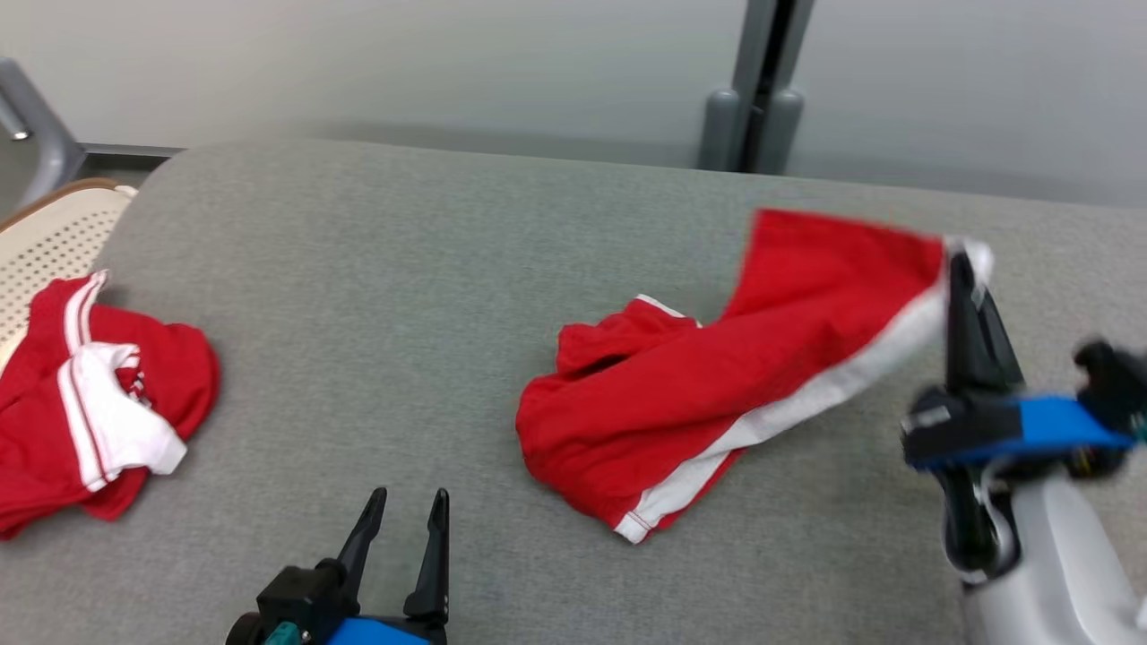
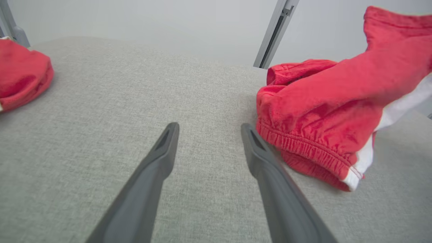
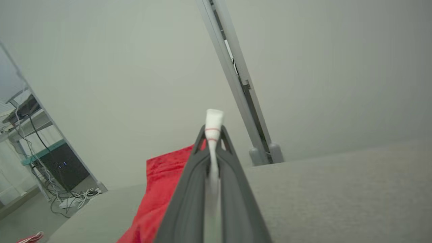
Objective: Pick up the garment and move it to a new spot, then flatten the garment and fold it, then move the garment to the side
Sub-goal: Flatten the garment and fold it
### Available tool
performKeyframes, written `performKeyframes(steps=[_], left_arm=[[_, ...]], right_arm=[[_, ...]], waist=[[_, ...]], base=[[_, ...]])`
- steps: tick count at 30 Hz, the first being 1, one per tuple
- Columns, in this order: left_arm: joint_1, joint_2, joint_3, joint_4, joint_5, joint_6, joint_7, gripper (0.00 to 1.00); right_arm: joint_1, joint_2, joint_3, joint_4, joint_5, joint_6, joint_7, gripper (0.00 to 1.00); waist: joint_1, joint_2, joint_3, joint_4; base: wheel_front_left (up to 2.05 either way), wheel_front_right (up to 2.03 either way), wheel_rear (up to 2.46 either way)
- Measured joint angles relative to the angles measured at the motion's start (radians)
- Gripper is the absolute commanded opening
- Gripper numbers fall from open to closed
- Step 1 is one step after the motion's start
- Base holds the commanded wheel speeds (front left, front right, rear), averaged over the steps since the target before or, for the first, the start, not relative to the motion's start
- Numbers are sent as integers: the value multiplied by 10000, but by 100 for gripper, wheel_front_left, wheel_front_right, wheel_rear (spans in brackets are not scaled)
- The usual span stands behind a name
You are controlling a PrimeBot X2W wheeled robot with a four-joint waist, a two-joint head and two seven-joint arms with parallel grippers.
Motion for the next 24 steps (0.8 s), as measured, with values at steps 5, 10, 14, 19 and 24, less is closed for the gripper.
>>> performKeyframes(steps=[5,10,14,19,24], left_arm=[[-179,25,77,-81,56,0,0,100],[-327,105,90,-86,113,0,0,100],[-341,127,38,-119,123,0,0,100],[-369,146,-105,-171,123,0,0,100],[-370,188,-387,-278,125,0,0,100]], right_arm=[[1294,-6,-1875,974,-1496,-2,0,100],[1464,-15,-2429,884,-2558,-2,0,100],[1537,-13,-1992,-261,-3359,-2,-2,100],[1930,-8,-1413,-1156,-3881,-2,0,100],[2255,-6,-1377,-1361,-3891,-2,0,100]], waist=[[0,0,122,-537],[0,0,137,-929],[0,0,123,-1104],[1,0,96,-1182],[1,0,75,-1195]], base=[[0,0,0],[0,0,0],[0,0,0],[0,0,0],[0,0,0]])
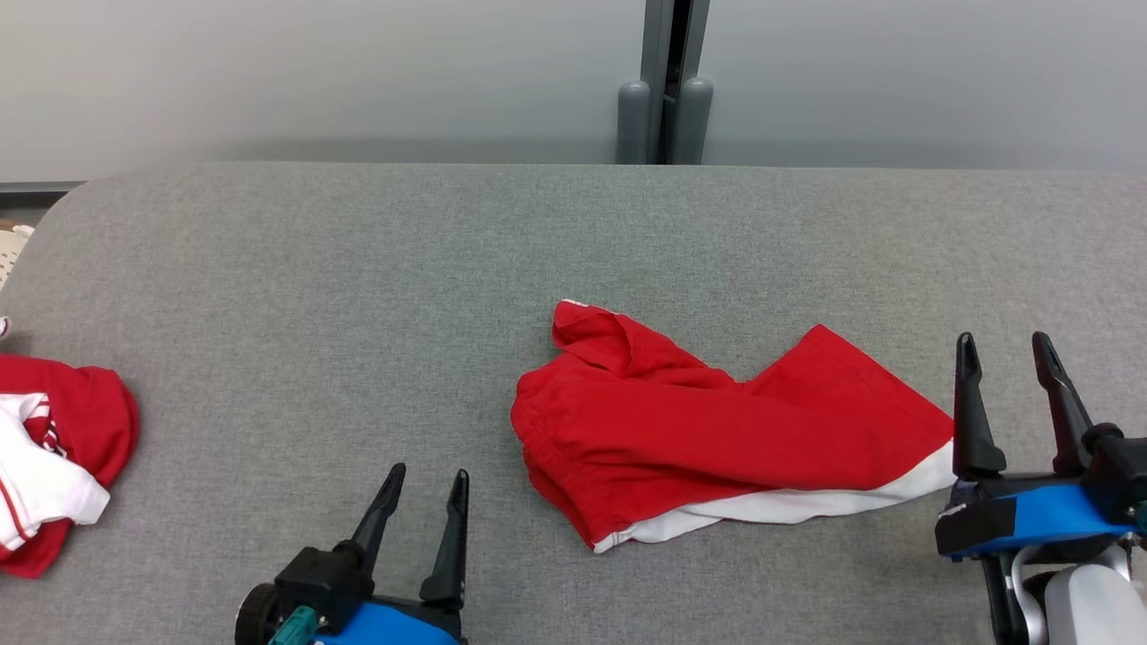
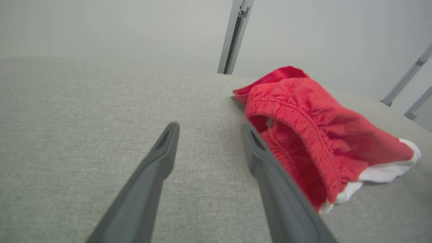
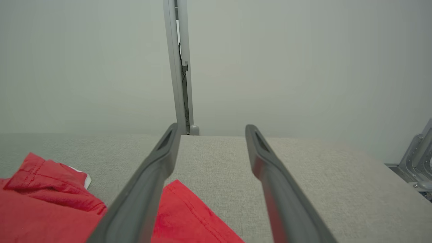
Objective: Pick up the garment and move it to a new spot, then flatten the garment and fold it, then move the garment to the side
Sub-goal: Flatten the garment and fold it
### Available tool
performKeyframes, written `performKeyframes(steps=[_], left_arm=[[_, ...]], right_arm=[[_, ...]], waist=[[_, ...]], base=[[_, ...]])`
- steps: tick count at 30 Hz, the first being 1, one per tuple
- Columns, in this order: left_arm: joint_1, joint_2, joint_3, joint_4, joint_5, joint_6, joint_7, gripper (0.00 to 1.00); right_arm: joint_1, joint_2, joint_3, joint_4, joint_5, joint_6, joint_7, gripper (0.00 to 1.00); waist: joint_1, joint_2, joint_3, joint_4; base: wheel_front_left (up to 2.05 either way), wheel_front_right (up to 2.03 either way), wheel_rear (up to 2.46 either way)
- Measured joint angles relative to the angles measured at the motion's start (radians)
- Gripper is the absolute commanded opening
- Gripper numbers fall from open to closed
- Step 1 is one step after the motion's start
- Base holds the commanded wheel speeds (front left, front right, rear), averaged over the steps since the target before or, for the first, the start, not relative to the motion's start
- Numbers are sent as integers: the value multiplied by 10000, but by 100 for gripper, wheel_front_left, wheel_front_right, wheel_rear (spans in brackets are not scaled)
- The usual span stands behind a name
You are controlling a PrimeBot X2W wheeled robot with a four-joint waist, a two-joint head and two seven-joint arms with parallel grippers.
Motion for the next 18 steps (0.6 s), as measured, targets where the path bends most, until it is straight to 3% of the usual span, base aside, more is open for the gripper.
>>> performKeyframes(steps=[6,13,18], left_arm=[[9,102,-1035,-79,-111,0,0,100],[-174,640,-3766,947,-1536,0,2,100],[-835,901,-4391,1014,-2069,-2,0,100]], right_arm=[[388,-2,159,244,-2,0,0,100],[483,0,414,343,59,0,-2,100],[436,-2,458,311,56,0,0,100]], waist=[[0,0,3,-11],[0,0,214,-221],[0,0,405,-371]], base=[[0,0,0],[0,0,0],[0,0,0]])
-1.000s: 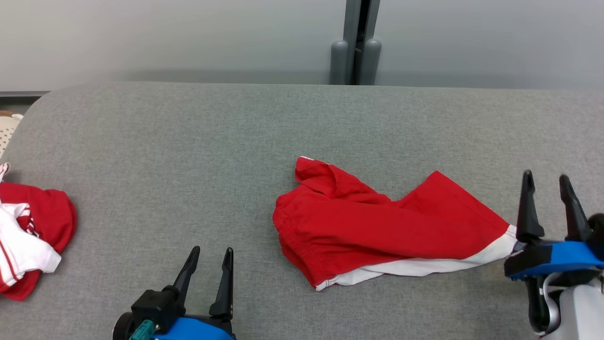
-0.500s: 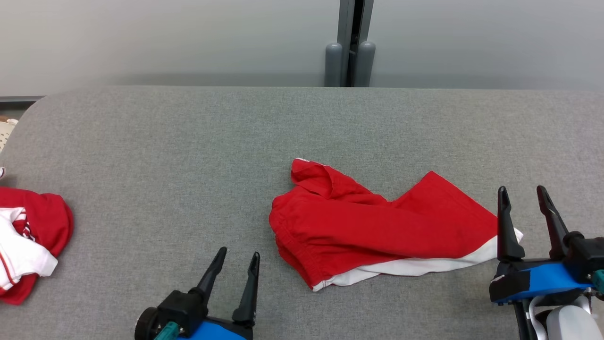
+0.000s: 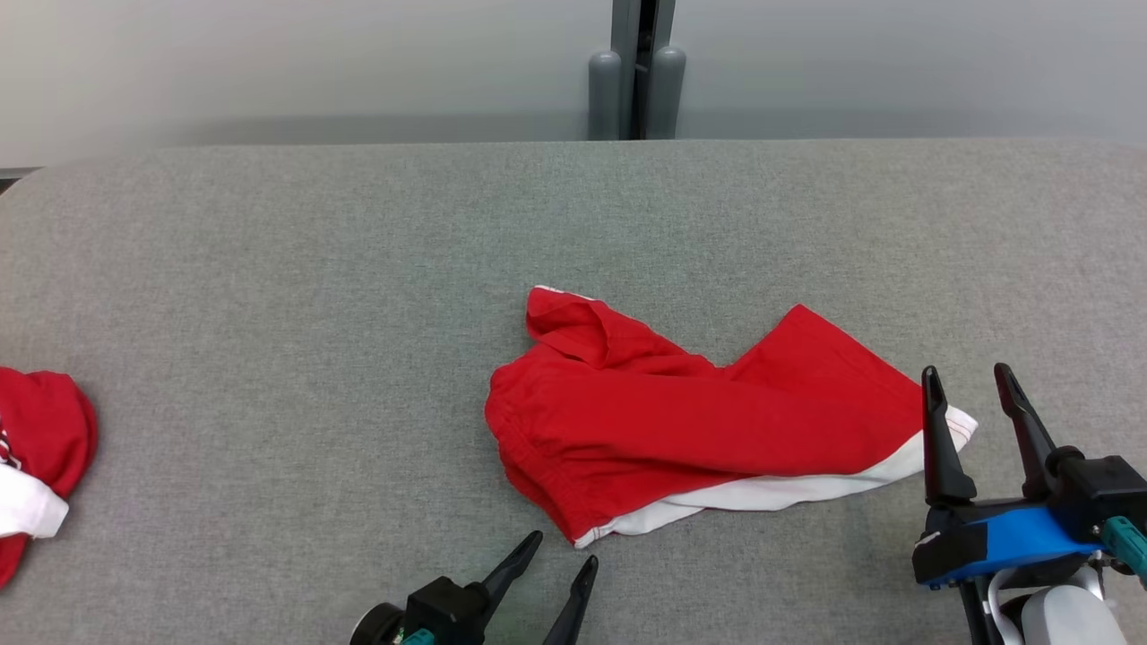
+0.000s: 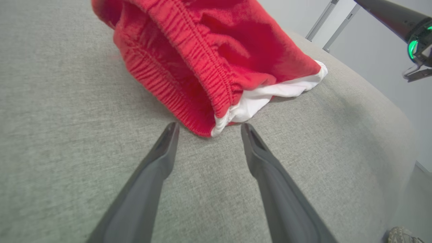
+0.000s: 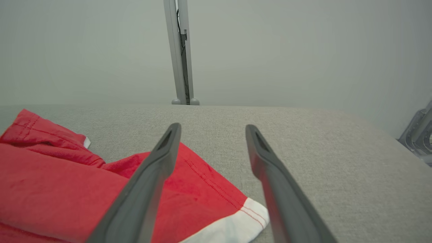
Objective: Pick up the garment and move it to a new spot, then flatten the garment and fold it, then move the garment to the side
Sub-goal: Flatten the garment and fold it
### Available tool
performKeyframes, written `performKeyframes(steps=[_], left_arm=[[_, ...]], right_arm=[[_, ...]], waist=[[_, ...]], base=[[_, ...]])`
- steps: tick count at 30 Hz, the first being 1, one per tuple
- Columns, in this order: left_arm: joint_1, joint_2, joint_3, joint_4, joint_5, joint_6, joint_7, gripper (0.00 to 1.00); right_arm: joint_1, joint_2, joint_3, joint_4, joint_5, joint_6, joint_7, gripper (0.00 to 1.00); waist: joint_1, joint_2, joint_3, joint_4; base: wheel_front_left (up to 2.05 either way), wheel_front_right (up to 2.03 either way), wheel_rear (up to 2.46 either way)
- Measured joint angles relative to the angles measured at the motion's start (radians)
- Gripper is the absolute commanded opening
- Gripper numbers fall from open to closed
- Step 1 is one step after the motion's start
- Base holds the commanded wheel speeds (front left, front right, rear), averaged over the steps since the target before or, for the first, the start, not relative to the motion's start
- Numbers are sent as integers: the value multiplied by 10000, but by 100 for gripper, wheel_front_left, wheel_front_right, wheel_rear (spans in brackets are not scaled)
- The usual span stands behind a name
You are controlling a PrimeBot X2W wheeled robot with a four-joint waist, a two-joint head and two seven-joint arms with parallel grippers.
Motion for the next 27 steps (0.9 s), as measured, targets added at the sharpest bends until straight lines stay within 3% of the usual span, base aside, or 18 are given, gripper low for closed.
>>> performKeyframes(steps=[6,14,16,17,18,19,27], left_arm=[[-301,71,-485,-25,-136,0,0,100],[-547,71,-418,115,-132,0,2,100],[-727,86,-399,198,-128,0,0,77],[-781,98,-420,232,-125,0,0,48],[-812,109,-468,259,-127,0,0,27],[-825,117,-512,286,-127,0,0,0],[-910,263,-382,343,-297,0,2,0]], right_arm=[[-14,0,-15,-4,-50,0,0,100],[-148,2,125,-6,-6,0,0,100],[-175,0,148,-15,4,0,0,100],[-175,0,161,-15,6,0,0,100],[-176,0,161,-23,6,0,0,100],[-177,2,153,-23,6,0,0,100],[-167,0,-12,82,81,0,0,100]], waist=[[0,0,132,-142],[0,0,407,-342],[0,0,499,-363],[0,0,533,-366],[0,0,562,-371],[1,0,588,-378],[0,0,494,-186]], base=[[0,0,0],[0,0,0],[0,0,0],[0,0,0],[0,0,0],[0,0,0],[0,0,0]])
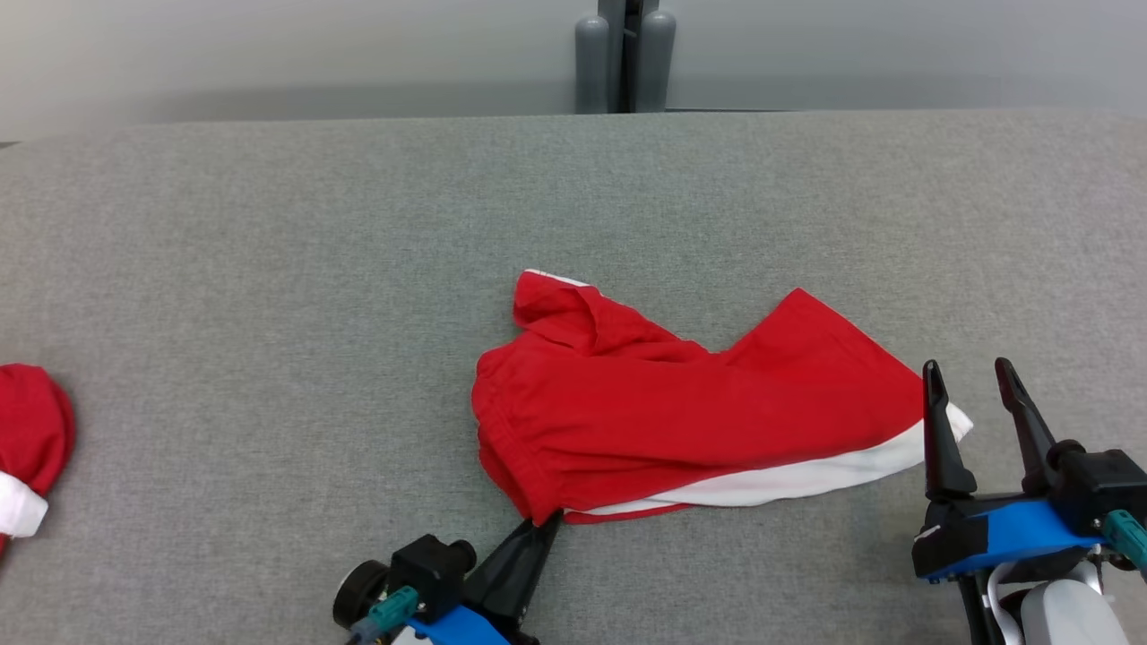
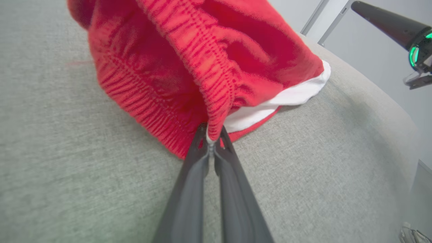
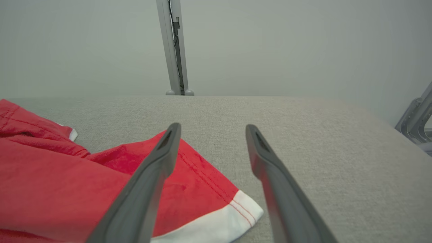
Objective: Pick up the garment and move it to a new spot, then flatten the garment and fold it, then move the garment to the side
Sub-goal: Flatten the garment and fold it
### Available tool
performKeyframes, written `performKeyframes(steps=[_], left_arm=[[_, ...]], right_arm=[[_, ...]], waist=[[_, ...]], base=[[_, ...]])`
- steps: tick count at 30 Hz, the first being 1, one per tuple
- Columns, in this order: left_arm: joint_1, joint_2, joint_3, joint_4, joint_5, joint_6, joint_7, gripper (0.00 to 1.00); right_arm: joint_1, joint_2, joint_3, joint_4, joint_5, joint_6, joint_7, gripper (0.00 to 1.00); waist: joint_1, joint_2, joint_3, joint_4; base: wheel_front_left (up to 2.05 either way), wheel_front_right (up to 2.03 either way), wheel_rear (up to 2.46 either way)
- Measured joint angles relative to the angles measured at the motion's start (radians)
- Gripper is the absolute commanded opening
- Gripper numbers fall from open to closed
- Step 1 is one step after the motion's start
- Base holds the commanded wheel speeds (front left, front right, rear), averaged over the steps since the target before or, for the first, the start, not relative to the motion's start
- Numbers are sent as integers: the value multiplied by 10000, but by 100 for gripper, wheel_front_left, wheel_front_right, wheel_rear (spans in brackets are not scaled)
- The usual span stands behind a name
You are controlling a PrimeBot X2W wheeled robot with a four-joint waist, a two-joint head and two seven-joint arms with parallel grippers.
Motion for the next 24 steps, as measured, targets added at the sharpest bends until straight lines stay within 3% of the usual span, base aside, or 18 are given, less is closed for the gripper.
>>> performKeyframes(steps=[11,17,24], left_arm=[[788,240,2416,-616,654,0,0,0],[1027,117,2828,-602,725,0,-2,0],[1169,-36,2851,-585,794,0,-2,0]], right_arm=[[593,2,593,930,42,0,-2,100],[1181,13,1400,1756,278,2,0,100],[1149,10,1459,2694,297,6,-31,100]], waist=[[0,0,-451,810],[0,0,-574,875],[0,0,-567,831]], base=[[0,0,0],[0,0,0],[0,0,0]])
